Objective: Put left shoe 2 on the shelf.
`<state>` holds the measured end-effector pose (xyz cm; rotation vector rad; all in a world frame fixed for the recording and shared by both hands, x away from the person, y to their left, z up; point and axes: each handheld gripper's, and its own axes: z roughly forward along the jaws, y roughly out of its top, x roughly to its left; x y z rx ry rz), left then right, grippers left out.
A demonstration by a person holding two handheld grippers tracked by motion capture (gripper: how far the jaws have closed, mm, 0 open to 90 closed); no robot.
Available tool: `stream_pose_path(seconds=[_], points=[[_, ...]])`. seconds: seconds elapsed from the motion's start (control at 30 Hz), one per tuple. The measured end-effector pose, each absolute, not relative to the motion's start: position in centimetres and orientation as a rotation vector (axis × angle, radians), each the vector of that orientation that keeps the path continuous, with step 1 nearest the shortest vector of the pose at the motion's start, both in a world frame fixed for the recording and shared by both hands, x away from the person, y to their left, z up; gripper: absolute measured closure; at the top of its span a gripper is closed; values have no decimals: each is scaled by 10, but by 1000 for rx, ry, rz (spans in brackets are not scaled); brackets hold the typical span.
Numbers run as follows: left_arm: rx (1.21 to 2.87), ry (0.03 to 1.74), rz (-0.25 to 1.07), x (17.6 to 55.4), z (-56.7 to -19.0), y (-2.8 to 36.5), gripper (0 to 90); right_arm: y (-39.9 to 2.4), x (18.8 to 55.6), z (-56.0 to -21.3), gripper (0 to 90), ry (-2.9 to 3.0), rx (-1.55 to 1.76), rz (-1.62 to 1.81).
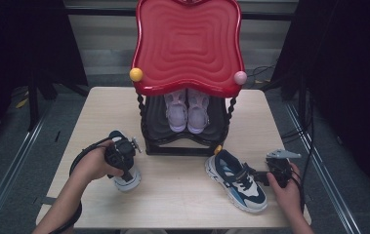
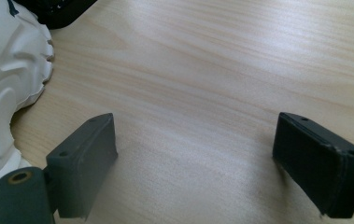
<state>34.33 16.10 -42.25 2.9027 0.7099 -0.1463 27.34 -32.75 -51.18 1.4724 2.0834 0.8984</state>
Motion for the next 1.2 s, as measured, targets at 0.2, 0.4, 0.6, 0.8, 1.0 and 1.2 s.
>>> stream_pose_path(seconds=[0.2, 0.4, 0.6, 0.8, 1.0, 1.2], points=[[2902, 721, -159, 344, -427, 159, 571, -327, 273, -512, 127, 2084, 1472, 898], [2907, 741, -182, 345, -429, 158, 588, -328, 273, -512, 127, 2084, 1471, 898], [2909, 744, -205, 345, -431, 158, 599, -327, 273, -512, 127, 2083, 1473, 898], [2935, 733, -211, 345, -431, 158, 607, -327, 273, -512, 127, 2083, 1472, 898], [2966, 686, -212, 346, -429, 160, 612, -327, 273, -512, 127, 2084, 1472, 898], [2987, 677, -213, 345, -428, 160, 623, -327, 273, -512, 127, 2084, 1472, 898]])
